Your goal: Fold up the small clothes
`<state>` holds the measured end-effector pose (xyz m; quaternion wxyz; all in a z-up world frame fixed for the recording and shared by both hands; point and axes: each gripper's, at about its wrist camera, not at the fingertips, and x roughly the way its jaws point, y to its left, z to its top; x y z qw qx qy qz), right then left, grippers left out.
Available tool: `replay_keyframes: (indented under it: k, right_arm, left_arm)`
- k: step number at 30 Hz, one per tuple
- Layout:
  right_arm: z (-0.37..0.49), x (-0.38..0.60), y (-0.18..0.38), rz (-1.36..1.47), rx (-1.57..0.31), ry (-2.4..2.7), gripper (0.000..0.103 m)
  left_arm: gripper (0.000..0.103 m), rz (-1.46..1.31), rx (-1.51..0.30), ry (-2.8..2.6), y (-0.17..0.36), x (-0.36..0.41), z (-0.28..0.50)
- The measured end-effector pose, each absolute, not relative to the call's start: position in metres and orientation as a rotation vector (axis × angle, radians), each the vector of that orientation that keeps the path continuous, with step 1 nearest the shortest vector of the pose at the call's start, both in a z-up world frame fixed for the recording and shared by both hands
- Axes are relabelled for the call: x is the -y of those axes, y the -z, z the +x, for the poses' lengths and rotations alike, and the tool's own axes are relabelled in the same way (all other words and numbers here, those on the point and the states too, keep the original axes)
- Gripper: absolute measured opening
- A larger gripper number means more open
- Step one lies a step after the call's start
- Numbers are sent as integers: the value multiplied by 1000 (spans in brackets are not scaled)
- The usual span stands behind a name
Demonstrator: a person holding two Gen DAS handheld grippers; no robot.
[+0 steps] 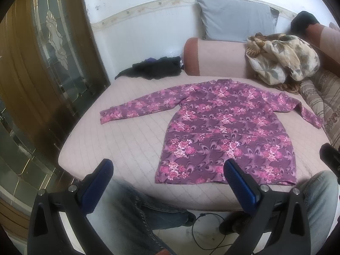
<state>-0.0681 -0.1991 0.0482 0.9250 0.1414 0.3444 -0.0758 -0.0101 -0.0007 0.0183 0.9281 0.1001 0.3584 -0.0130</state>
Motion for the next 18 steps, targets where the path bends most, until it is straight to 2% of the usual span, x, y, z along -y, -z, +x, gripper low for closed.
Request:
replay_keyframes:
  k: [18]
  right_arm:
    - [-68,202,-46,293,-717,153,103]
  left_arm:
    - [103,206,-734,31,-18,3,-14]
